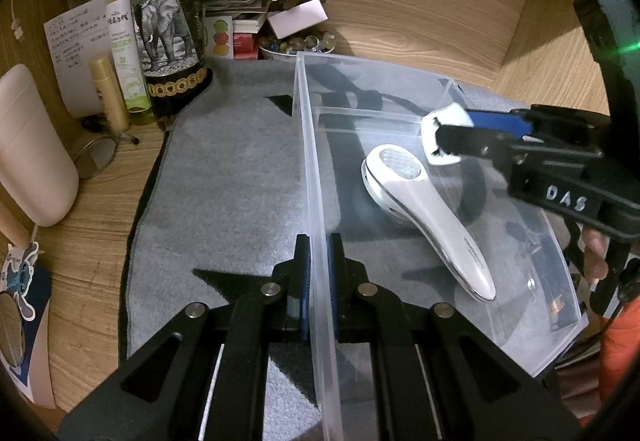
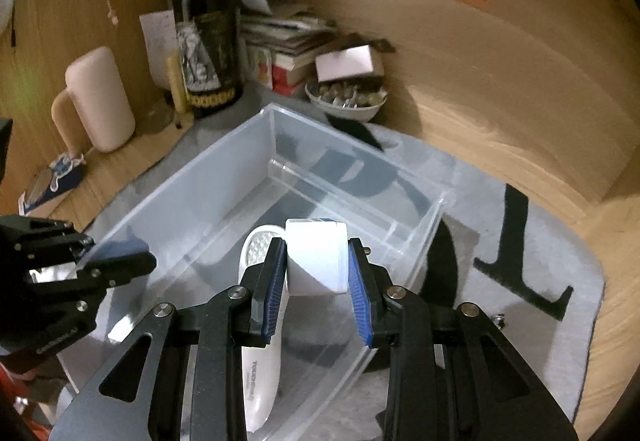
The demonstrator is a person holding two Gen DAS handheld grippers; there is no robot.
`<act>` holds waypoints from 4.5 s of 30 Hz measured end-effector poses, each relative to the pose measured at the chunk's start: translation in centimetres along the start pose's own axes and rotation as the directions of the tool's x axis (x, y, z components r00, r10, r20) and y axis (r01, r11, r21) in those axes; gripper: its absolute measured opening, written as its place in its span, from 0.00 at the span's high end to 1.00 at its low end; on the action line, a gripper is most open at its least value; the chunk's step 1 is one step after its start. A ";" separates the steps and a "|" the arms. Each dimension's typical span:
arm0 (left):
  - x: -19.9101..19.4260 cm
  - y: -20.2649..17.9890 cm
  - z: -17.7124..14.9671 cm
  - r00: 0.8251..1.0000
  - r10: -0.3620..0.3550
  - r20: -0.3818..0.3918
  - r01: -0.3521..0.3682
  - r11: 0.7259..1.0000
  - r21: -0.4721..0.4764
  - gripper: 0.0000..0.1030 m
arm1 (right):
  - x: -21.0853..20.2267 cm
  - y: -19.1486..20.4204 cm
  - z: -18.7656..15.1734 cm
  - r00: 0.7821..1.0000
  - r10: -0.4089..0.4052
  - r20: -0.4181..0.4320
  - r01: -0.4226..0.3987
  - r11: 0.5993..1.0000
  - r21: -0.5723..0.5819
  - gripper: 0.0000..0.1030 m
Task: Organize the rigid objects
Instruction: 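Lower the white cube into the box beside the device and open the right gripper, then grasp the silver metal cylinder on the rug with the right gripper, then carry the silver cylinder into the box and release it beside the device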
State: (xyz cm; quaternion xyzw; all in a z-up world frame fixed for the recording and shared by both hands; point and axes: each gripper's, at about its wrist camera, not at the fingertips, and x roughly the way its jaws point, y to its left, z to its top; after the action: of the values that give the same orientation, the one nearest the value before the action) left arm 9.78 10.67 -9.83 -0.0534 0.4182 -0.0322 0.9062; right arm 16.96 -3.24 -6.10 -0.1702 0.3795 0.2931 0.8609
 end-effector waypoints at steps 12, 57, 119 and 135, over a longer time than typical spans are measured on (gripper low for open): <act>0.0 -0.1 0.0 1.000 0.000 -0.001 0.000 1.000 0.000 0.93 | 0.4 0.1 -0.2 1.000 -0.008 -0.019 0.008 1.000 -0.004 0.73; 0.1 -0.8 0.2 0.999 0.048 -0.016 -0.048 0.999 0.004 0.93 | -4.2 -13.4 -8.5 0.973 -0.224 -0.055 0.230 0.935 0.269 0.36; -0.3 -0.6 0.3 0.999 0.039 0.007 -0.039 0.999 0.001 0.95 | -6.9 -1.8 -0.4 0.970 0.079 0.228 -0.100 0.992 0.082 0.86; -0.3 -0.6 0.1 0.999 0.031 0.021 -0.031 1.000 -0.002 0.95 | -0.8 2.9 -1.6 0.986 0.168 0.022 -0.168 0.986 0.014 0.86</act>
State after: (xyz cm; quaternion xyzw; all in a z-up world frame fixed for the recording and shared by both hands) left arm 9.63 10.15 -9.43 -0.0480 0.4094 -0.0171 0.9109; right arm 13.81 -2.15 -6.72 -0.1280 0.3859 0.3634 0.8383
